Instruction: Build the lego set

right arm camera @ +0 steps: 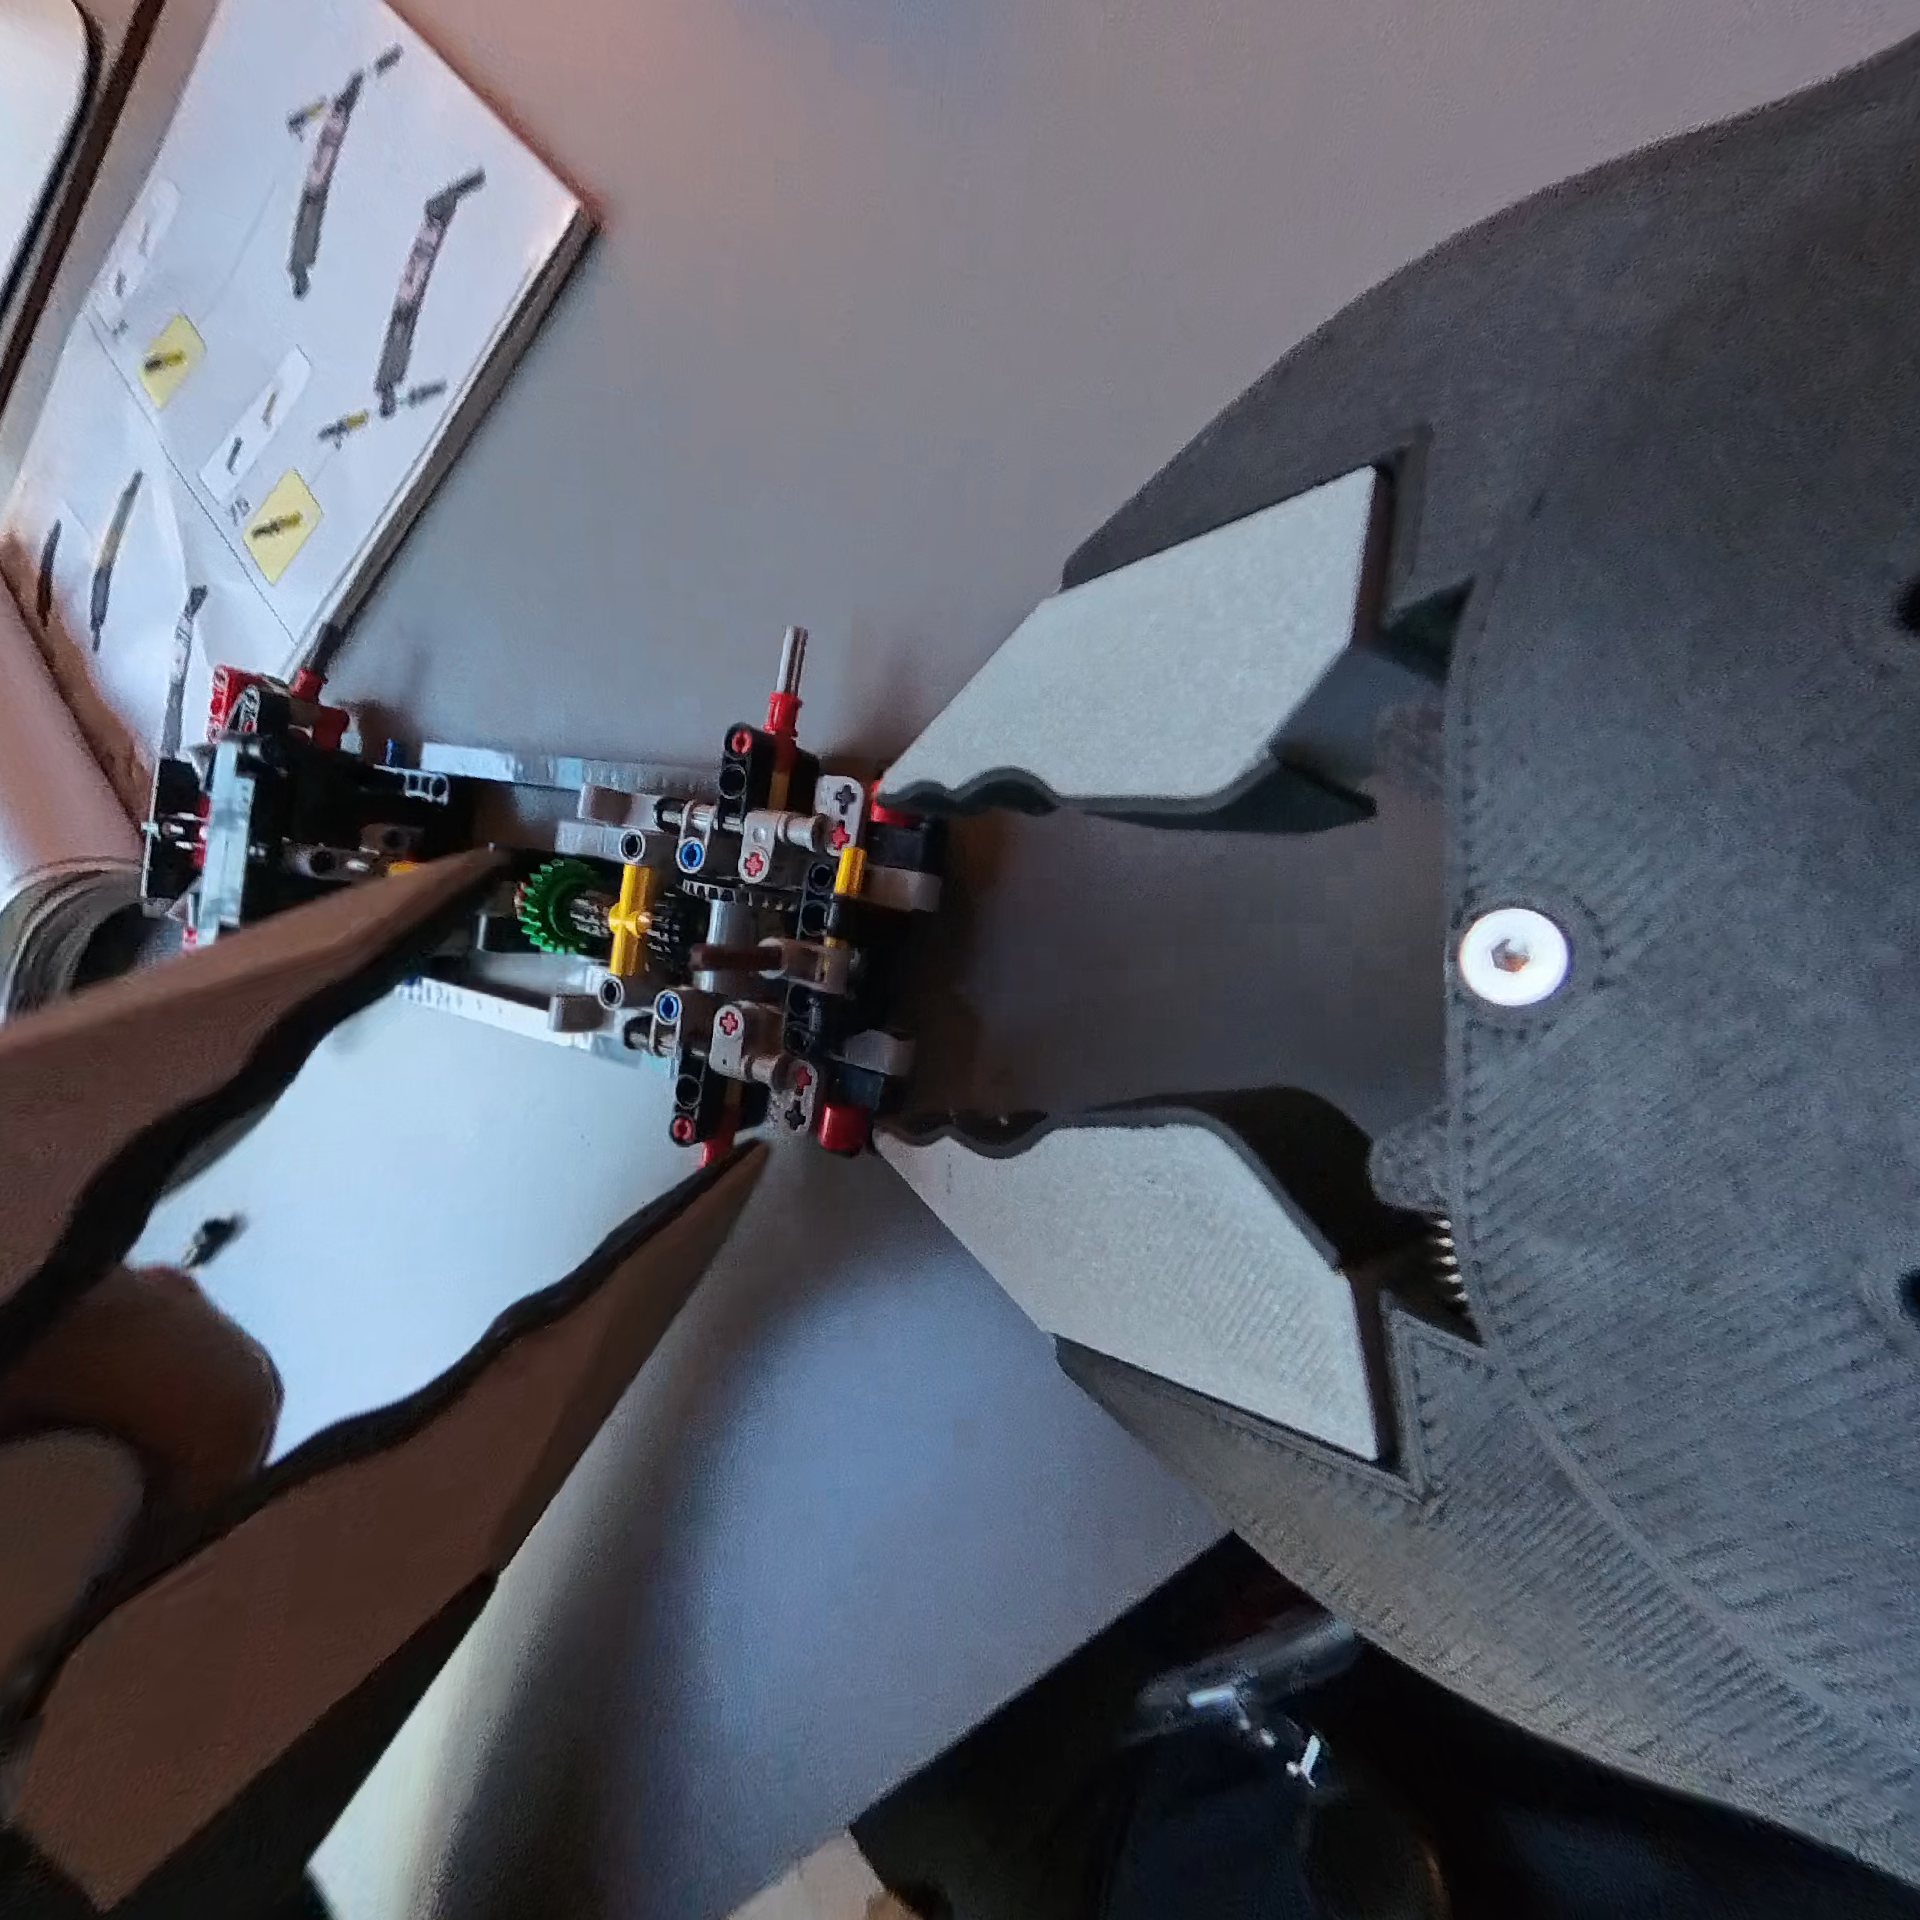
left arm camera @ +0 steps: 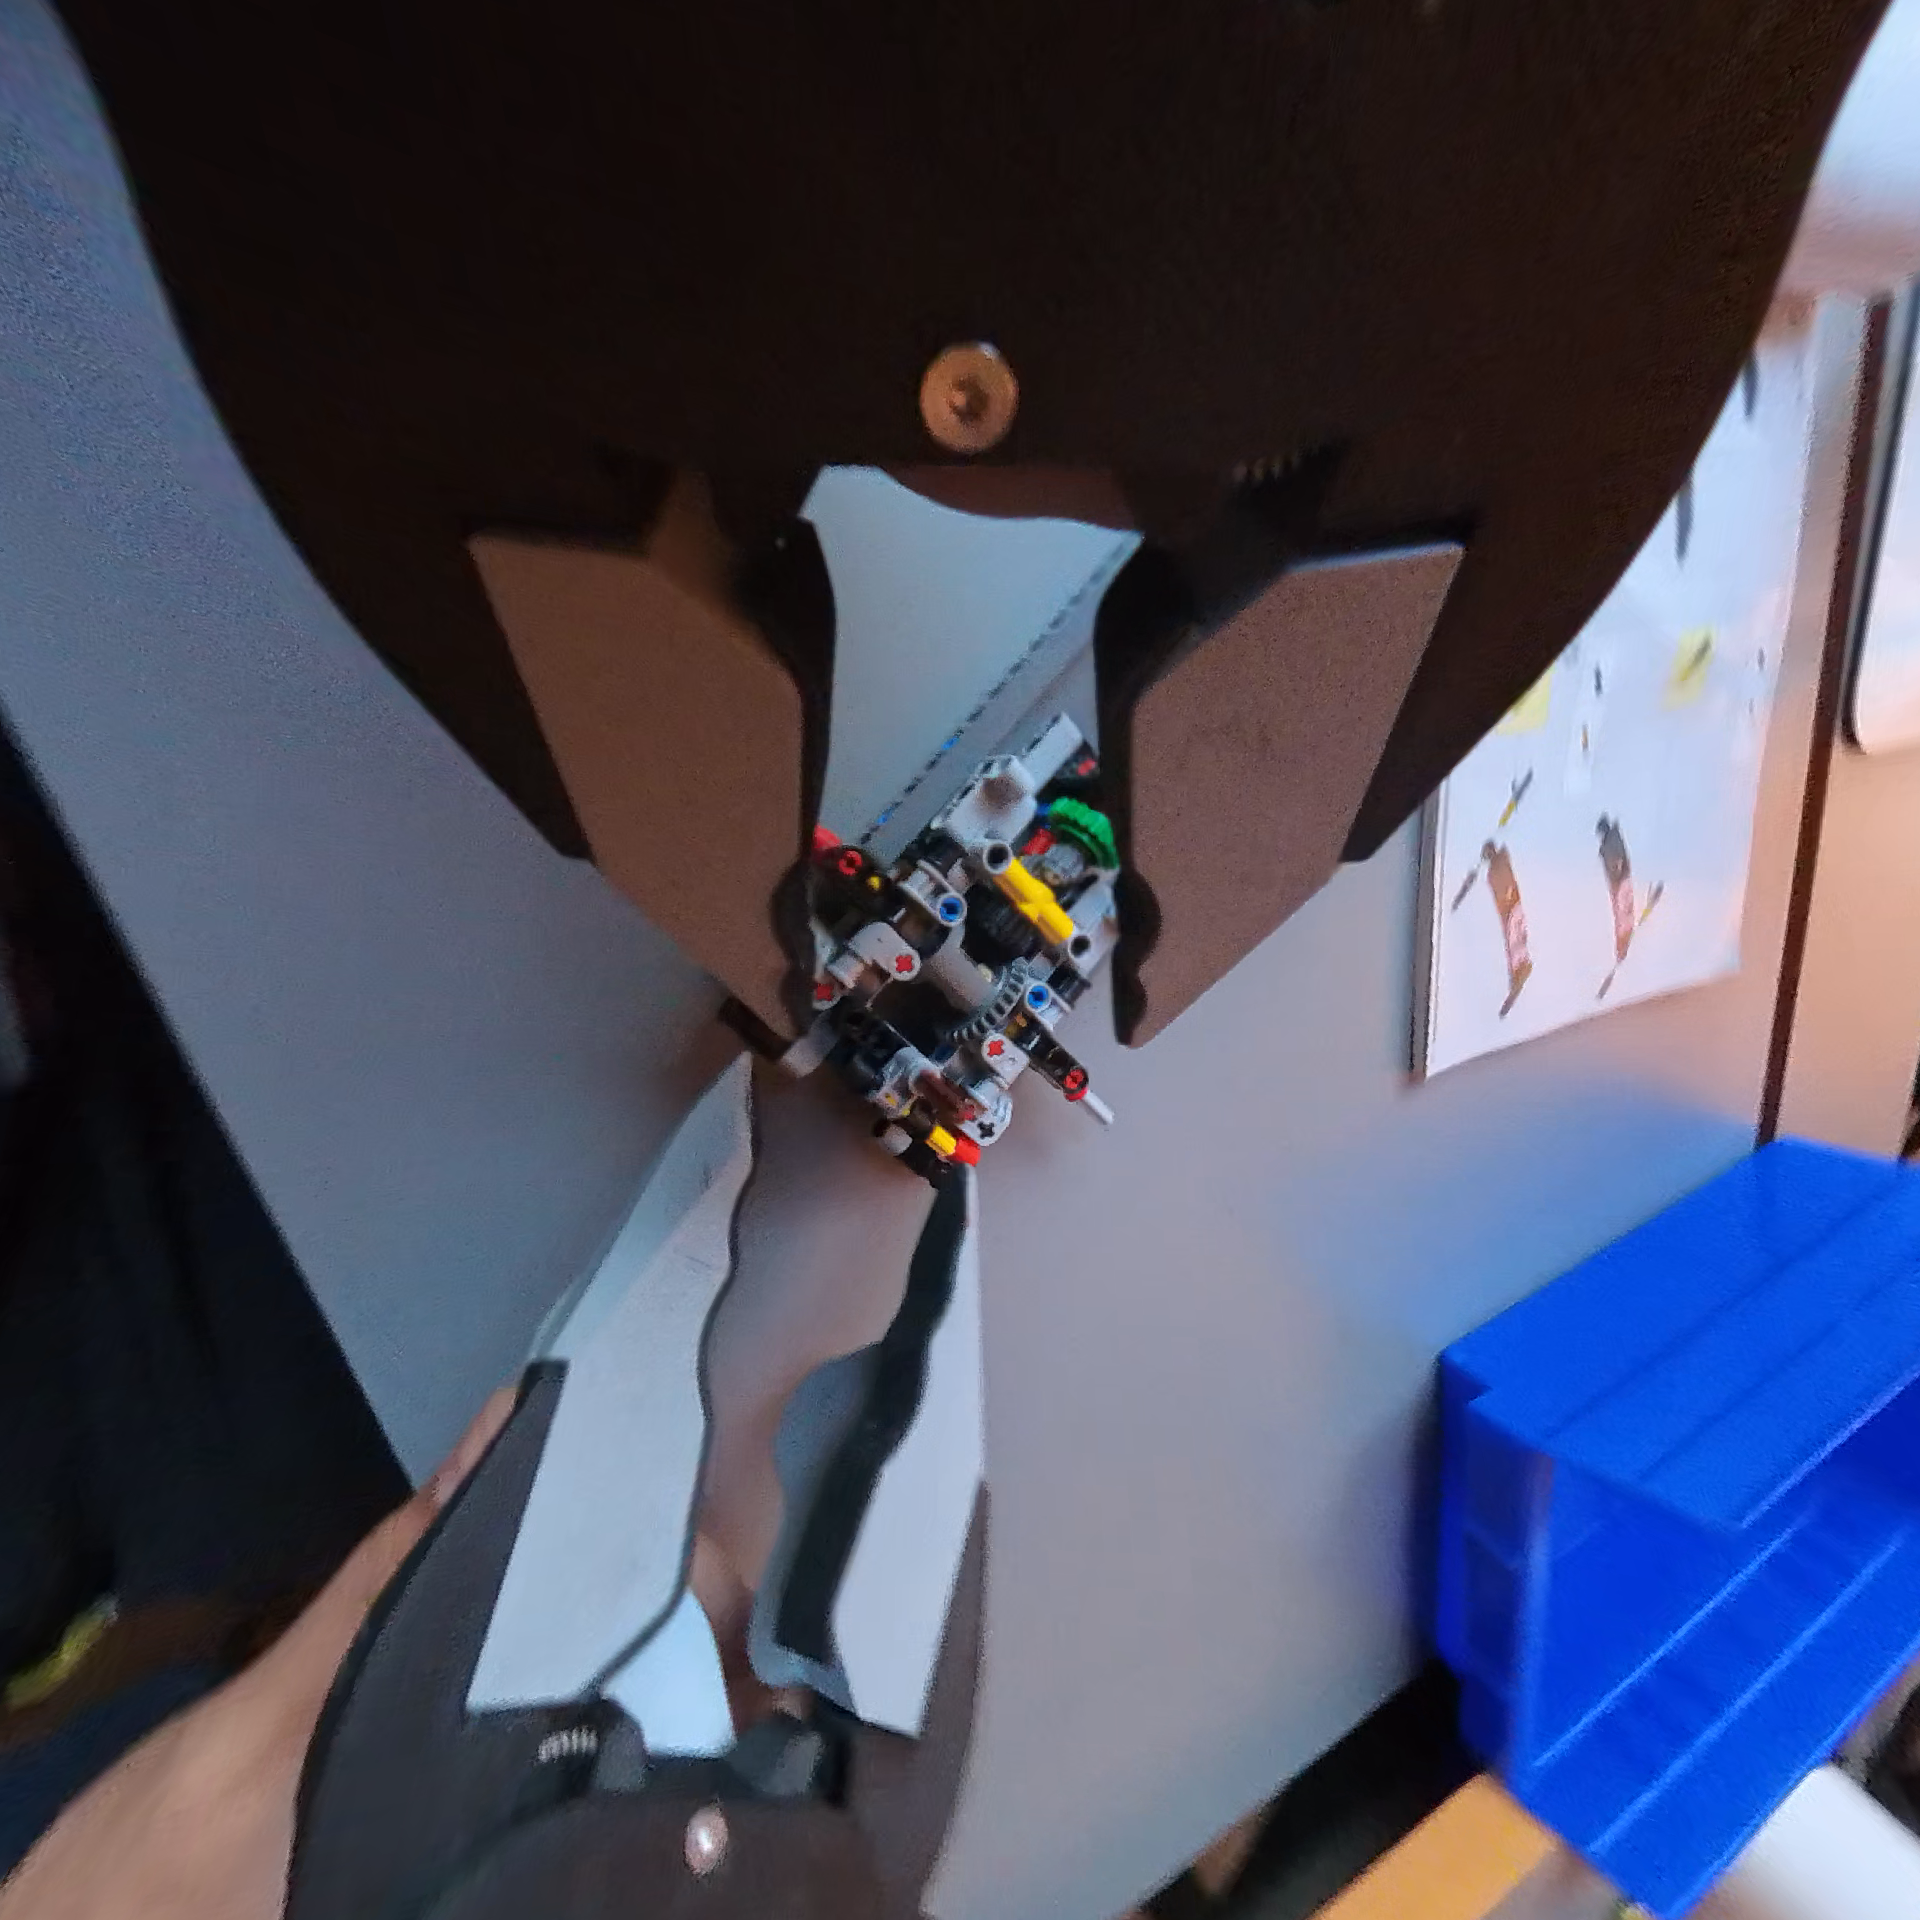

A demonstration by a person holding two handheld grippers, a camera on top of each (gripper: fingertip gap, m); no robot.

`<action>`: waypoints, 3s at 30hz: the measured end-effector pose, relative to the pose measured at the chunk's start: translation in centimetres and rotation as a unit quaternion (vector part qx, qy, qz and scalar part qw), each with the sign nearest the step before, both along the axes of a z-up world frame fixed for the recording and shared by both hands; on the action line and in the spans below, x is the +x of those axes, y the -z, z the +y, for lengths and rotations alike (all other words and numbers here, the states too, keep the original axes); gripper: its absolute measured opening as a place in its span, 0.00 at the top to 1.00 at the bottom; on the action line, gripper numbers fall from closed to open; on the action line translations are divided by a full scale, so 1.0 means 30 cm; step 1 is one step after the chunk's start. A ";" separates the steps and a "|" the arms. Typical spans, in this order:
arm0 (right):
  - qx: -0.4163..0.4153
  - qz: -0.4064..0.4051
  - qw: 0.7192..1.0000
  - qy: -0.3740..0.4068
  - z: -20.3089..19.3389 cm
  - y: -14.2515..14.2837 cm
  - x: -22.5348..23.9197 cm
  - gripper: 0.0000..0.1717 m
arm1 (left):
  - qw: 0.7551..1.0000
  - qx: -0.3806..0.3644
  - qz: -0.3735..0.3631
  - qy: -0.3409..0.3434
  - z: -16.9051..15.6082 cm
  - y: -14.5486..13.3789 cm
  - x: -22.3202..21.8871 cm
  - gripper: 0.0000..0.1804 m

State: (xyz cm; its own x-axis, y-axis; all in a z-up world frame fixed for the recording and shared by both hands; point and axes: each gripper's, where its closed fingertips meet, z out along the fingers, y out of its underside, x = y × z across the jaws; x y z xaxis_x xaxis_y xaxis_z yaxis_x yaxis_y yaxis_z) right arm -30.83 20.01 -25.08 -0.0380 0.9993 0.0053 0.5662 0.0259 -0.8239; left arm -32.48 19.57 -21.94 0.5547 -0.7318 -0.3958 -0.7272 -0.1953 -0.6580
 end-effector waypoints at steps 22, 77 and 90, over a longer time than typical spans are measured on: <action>-0.036 0.012 0.999 0.006 0.044 -0.011 -0.048 0.80 | 0.974 -0.108 0.006 0.197 0.033 0.092 0.025 0.86; 0.035 0.001 0.999 0.012 0.098 0.003 -0.024 0.79 | 0.951 -0.135 0.030 0.277 0.114 0.095 0.072 0.83; 0.028 -0.006 1.000 -0.012 0.100 0.005 -0.035 0.80 | 0.952 -0.132 0.021 0.275 0.116 0.095 0.062 0.83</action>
